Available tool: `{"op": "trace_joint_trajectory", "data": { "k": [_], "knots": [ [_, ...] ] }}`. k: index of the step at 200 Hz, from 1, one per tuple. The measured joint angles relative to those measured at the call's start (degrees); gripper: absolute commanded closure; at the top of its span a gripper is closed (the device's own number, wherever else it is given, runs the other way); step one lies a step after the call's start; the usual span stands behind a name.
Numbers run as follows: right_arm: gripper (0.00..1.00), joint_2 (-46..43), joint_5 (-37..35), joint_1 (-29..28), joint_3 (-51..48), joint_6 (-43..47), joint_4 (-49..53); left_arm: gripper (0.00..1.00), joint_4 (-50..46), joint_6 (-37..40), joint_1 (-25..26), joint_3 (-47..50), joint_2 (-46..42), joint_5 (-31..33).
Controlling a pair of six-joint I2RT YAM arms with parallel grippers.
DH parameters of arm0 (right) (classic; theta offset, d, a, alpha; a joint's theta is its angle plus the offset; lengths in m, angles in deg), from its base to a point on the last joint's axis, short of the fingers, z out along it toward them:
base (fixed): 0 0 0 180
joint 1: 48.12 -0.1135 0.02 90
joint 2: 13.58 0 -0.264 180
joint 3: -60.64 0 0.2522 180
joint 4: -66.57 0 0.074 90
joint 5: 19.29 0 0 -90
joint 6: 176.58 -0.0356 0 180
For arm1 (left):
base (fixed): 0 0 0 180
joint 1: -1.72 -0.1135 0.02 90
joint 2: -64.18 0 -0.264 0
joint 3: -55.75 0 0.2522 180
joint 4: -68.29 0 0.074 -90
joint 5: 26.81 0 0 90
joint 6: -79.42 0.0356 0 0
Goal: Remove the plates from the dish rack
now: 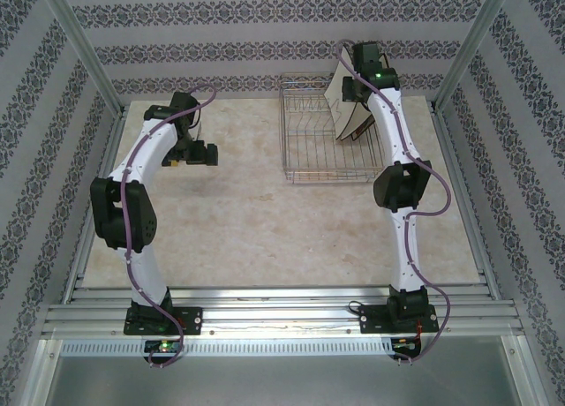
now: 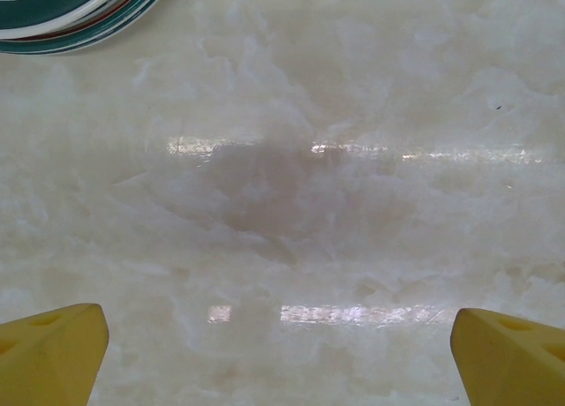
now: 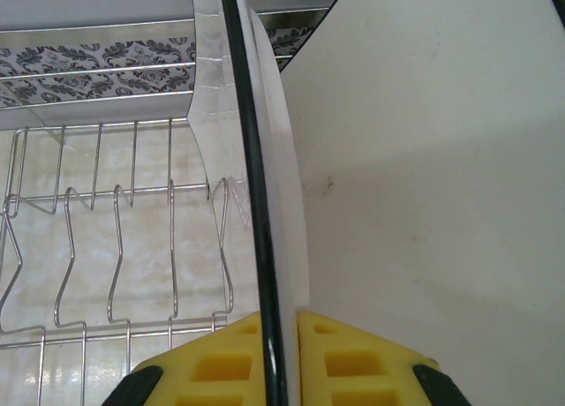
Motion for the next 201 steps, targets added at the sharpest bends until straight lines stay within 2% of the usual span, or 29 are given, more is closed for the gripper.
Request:
{"op": "trace_joint_trajectory", "data": {
  "k": [134,201],
  "knots": [
    [1.00,-0.55,-3.61,-1.40,-0.02,0.04,0.50,0.00,0.59,0.00,0.00,0.02,0.02,-0.02],
    [1.00,-3.89,-5.18,-1.51,-0.02,0.11,1.92,0.00,0.59,0.00,0.00,0.02,0.02,-0.02]
  ]
}}
